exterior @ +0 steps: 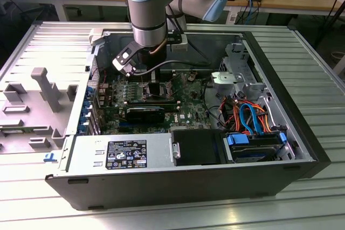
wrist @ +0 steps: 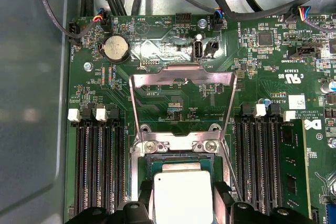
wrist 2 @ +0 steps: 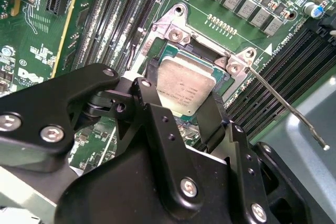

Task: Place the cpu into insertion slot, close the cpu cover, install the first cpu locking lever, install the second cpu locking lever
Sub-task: 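Place the cpu into insertion slot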

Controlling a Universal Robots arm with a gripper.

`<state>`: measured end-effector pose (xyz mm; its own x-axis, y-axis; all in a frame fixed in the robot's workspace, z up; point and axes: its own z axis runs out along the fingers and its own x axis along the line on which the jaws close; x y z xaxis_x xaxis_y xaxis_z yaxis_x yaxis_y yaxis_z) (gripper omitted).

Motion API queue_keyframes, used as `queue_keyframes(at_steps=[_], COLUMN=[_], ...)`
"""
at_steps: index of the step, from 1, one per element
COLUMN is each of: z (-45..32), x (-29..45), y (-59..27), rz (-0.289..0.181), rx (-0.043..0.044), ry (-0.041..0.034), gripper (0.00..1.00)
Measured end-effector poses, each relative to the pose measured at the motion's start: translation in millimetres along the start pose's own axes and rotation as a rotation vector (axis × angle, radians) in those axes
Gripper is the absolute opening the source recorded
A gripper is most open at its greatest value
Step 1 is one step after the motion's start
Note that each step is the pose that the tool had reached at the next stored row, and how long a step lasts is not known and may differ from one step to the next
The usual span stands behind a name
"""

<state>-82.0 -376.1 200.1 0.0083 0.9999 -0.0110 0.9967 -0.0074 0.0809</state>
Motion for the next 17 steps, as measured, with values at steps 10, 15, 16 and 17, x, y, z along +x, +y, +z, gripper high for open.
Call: queue_keyframes(at_steps=[10,15,16,17], z=[-2.4,-2.2,-2.1,-2.0], x=[0.0,-0.8,-1.2,-1.7], y=[0.0,0.8,1.1,1.4], rz=[0.009,0.022,0.024,0.025], rx=[-0.0002,0.0014,0.0018,0.0022], ry=[0.005,0.0069,0.0068,0.0068], gripper=[0.54,0.54,0.54,0.54])
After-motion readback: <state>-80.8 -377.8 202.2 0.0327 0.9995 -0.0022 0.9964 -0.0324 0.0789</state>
